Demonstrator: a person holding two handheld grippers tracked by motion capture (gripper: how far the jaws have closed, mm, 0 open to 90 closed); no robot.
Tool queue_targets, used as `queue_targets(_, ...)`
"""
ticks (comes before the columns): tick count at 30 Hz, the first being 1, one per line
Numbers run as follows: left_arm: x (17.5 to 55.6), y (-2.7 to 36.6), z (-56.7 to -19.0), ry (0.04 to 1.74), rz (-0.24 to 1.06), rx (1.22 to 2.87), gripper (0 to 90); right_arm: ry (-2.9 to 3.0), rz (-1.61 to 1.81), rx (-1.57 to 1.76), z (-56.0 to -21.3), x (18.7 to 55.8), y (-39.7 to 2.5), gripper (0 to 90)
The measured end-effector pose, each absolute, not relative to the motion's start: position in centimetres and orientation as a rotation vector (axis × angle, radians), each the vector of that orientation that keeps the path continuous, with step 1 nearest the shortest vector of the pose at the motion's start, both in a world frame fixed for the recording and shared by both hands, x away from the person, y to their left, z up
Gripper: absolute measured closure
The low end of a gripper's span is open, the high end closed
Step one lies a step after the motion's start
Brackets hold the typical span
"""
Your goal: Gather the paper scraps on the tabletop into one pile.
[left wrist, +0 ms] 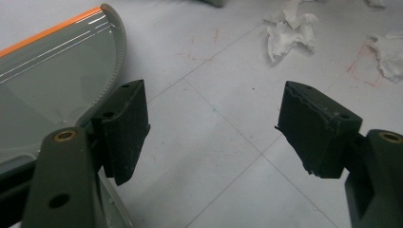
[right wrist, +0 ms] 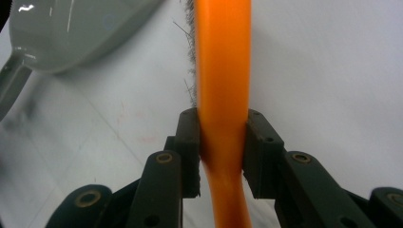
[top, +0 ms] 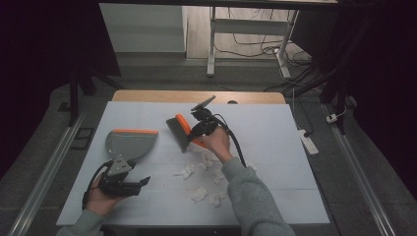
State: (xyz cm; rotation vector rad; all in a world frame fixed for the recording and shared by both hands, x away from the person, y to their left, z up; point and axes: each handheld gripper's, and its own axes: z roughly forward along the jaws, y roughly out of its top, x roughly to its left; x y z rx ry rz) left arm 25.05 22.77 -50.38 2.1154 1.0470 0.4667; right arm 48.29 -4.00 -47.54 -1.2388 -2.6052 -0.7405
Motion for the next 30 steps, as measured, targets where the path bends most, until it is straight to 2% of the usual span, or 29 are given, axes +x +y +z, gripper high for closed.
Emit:
queue_targets(6, 25.1, 22.6, -50.4, 1.038, 0.467, 2.125, 26.1, -2.581, -0.710, -1.323, -47.0, 47.3, -9.5, 70.4)
queue_targets(10, 25.3, 22.4, -50.4, 1.039, 0.459, 2.124, 26.1, -2.591, -0.809, -1.282, -45.0, 46.0, -10.8, 70.4)
queue_targets(18, 25.3, 22.8, -50.4, 1.053, 0.455, 2.116, 26.1, -2.637, -0.936, -1.096, -41.4, 43.0, -9.2, 70.3)
queue_targets(30, 25.4, 23.2, -50.4, 1.074, 0.455, 2.099, 26.1, -2.734, -0.693, -0.825, -44.5, 37.7, -5.5, 70.3)
